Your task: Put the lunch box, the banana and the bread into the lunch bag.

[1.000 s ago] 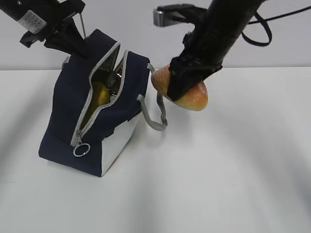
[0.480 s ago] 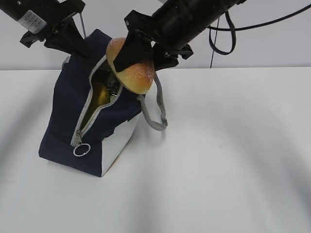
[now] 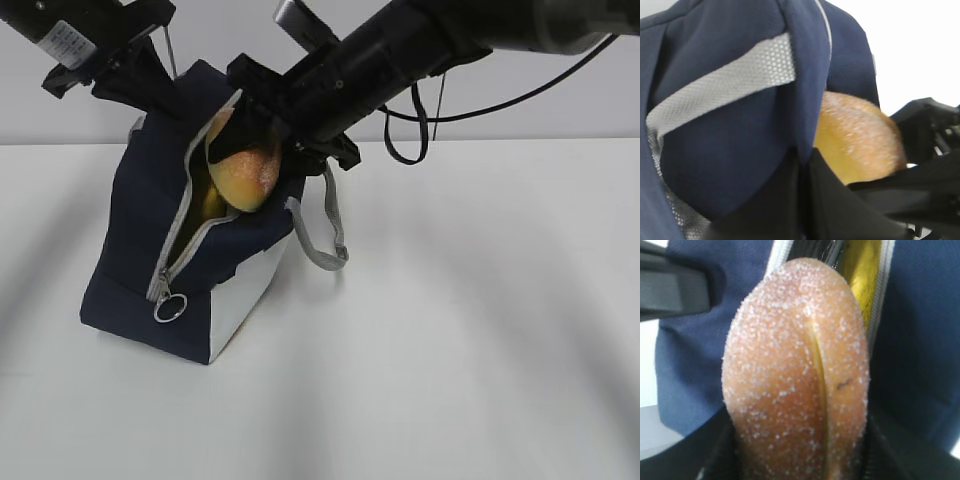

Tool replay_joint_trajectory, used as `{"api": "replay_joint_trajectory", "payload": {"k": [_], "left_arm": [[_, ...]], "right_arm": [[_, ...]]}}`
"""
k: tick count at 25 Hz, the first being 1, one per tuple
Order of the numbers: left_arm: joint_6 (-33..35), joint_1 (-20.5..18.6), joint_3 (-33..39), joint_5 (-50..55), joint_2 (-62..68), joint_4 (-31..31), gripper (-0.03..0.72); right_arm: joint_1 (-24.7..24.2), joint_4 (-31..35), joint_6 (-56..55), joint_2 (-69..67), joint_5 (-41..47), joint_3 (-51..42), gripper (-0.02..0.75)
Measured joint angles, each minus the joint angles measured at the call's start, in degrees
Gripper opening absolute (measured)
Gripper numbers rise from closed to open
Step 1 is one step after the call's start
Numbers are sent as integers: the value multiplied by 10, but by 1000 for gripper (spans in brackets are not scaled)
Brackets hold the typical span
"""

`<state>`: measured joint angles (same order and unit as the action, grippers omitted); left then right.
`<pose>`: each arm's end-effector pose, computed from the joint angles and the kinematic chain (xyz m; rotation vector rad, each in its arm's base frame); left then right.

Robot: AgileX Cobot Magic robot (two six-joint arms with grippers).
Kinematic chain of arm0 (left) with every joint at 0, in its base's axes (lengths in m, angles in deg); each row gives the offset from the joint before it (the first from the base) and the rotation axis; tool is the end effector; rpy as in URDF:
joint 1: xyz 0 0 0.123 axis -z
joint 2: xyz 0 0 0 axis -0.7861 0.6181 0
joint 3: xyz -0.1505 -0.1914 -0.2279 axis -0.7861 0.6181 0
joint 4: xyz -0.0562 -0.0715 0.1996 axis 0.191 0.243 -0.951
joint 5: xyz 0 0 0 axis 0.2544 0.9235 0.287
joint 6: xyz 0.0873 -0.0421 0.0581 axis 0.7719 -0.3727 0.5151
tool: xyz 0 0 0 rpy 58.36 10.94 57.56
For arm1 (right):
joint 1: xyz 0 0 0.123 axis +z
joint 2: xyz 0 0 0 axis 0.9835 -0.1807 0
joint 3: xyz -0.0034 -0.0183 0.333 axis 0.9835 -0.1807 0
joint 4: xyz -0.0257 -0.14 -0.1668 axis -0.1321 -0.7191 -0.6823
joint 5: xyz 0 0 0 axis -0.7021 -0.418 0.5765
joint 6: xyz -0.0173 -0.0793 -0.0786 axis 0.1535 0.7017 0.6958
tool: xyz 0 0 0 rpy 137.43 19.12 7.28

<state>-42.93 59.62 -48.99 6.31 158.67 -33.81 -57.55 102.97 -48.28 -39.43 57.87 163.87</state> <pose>0.3853 -0.1136 0.3532 0.3744 2.6691 -0.8026 0.4026 0.2415 0.2976 -0.3597 2.5784 1.1642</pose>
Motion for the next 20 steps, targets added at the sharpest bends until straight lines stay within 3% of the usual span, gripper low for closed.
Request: {"api": "replay_joint_trajectory", "payload": {"k": [5,12,20], "left_arm": [[0,0,0,0,0,2,-3],[0,0,0,0,0,5,-3],[0,0,0,0,0,8,-3]], "right_arm": [[30,-21,-1,-19,-45,0,408],[48,-59,16,-22,-67,0,643],[36,-100,23,-13,-21,0,656]]}}
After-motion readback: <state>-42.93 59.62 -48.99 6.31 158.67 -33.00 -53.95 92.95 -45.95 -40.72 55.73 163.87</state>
